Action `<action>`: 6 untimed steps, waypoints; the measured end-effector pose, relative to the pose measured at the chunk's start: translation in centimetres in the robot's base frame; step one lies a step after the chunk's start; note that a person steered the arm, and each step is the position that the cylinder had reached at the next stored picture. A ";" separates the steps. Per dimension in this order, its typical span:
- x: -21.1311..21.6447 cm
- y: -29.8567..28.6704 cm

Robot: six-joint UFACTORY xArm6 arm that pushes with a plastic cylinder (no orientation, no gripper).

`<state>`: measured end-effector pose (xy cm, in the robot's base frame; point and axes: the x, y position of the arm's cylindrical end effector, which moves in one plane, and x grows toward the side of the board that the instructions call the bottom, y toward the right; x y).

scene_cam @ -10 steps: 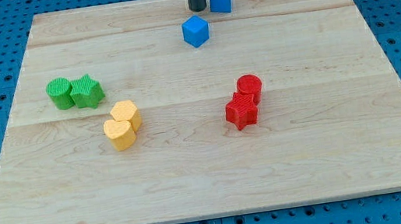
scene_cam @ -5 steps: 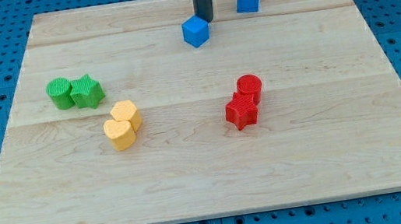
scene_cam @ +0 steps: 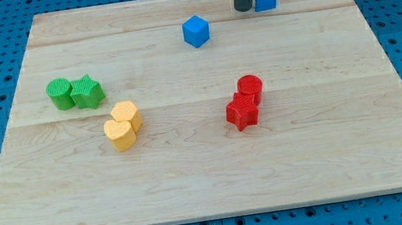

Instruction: Move the blue triangle slightly up

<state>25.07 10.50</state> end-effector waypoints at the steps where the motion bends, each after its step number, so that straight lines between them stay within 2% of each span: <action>1: 0.0 3.0; 4: 0.6 6.2; 6: -2.1 7.9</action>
